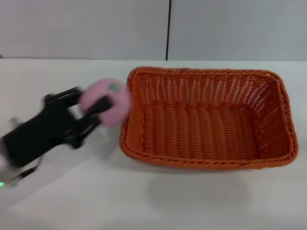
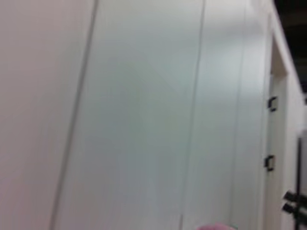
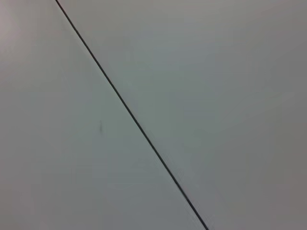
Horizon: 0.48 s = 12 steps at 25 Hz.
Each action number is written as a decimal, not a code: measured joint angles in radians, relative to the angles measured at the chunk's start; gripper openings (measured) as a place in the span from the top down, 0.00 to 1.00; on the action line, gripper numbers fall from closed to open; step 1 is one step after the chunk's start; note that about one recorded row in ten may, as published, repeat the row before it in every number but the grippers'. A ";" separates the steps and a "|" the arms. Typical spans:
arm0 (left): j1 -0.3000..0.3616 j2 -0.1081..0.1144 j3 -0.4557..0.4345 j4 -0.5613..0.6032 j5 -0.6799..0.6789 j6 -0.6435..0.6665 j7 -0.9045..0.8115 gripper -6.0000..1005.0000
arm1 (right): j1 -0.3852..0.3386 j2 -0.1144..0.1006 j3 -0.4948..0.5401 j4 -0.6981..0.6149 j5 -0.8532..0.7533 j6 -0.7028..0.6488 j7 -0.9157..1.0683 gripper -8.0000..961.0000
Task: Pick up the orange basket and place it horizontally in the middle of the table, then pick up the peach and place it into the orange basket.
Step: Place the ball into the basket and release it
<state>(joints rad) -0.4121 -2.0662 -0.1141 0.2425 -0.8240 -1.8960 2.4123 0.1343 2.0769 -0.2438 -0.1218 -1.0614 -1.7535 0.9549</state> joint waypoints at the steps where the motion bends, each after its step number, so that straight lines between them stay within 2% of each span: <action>1: -0.024 -0.002 0.003 -0.034 0.004 0.020 0.013 0.65 | 0.002 0.000 -0.001 0.006 0.000 0.001 -0.001 0.41; 6: -0.131 -0.005 0.024 -0.249 0.025 0.219 0.120 0.71 | 0.011 0.000 -0.005 0.033 -0.004 -0.001 -0.021 0.41; 12: -0.190 -0.010 0.008 -0.439 0.091 0.467 0.325 0.73 | 0.012 0.000 -0.006 0.042 -0.034 -0.010 -0.021 0.41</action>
<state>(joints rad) -0.6020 -2.0765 -0.1056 -0.1961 -0.7328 -1.4289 2.7372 0.1459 2.0769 -0.2497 -0.0794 -1.0955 -1.7635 0.9340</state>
